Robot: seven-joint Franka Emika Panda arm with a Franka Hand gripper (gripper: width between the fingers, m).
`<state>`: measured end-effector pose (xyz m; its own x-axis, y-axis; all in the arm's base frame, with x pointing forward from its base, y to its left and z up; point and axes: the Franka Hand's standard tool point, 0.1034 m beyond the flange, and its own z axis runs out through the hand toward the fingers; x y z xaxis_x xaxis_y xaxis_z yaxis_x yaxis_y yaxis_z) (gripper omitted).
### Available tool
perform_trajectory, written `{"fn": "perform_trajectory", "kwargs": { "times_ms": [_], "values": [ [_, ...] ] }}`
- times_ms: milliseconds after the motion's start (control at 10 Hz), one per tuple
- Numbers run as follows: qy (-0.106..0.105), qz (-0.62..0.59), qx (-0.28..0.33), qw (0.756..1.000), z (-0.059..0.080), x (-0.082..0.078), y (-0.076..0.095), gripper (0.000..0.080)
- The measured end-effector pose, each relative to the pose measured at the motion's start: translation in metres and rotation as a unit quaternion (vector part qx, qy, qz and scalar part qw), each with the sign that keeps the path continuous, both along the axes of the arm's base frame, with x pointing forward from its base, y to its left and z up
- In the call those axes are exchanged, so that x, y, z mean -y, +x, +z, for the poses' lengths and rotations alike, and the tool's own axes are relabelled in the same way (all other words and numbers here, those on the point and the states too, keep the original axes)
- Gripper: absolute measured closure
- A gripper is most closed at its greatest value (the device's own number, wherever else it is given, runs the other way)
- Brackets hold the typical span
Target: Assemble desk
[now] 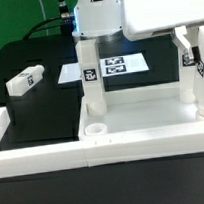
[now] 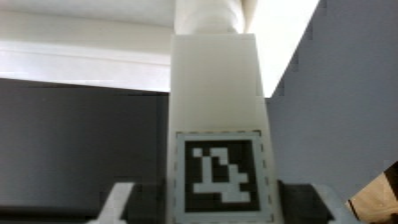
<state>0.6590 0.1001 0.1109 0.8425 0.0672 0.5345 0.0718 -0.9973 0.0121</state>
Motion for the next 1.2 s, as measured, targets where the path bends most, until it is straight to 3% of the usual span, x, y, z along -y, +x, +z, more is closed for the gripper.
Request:
{"fn": "perform_trajectory", "kwargs": {
  "times_ms": [900, 1000, 1100, 1200],
  "values": [
    [0.001, -0.003, -0.001, 1.0, -0.0068, -0.0008, 0.004, 0.0511],
    [0.001, -0.003, -0.001, 1.0, -0.0068, -0.0008, 0.004, 0.0338],
    [0.001, -0.003, -0.001, 1.0, -0.0068, -0.0008, 0.004, 0.0216],
    [0.001, -0.003, -0.001, 1.0, -0.0068, -0.0008, 0.004, 0.017]
  ]
}}
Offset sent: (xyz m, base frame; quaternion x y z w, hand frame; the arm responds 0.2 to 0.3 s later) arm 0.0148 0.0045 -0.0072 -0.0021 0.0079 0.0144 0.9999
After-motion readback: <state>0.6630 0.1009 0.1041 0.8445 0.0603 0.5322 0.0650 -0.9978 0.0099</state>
